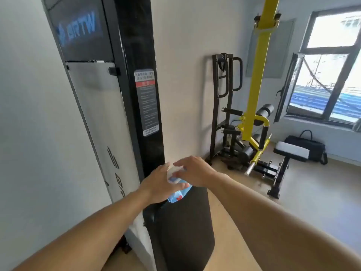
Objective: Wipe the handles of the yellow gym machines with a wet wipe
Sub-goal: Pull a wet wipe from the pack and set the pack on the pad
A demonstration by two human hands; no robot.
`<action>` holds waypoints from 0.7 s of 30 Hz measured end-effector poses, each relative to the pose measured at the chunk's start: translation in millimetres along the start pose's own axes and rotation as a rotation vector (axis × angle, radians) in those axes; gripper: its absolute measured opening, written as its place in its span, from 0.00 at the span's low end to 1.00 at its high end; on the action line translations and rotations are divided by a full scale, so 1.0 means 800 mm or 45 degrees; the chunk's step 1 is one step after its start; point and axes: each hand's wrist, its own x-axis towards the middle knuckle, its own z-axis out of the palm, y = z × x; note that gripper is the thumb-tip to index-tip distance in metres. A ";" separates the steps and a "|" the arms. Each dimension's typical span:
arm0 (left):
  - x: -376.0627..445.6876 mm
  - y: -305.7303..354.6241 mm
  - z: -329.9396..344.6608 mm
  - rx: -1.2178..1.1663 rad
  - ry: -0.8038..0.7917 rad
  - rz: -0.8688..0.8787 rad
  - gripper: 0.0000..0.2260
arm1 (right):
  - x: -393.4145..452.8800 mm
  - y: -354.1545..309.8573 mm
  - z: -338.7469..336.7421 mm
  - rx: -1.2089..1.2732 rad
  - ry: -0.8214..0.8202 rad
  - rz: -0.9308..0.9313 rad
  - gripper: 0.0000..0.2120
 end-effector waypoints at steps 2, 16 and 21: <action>0.000 0.000 0.012 -0.001 0.068 -0.046 0.36 | 0.010 -0.001 0.003 -0.109 -0.118 -0.030 0.21; 0.003 -0.006 0.039 -0.051 0.158 -0.206 0.34 | 0.057 0.010 -0.001 -0.495 -0.436 -0.331 0.22; -0.001 -0.008 0.045 -0.147 0.310 -0.284 0.32 | 0.058 0.013 -0.019 -0.190 -0.308 -0.195 0.19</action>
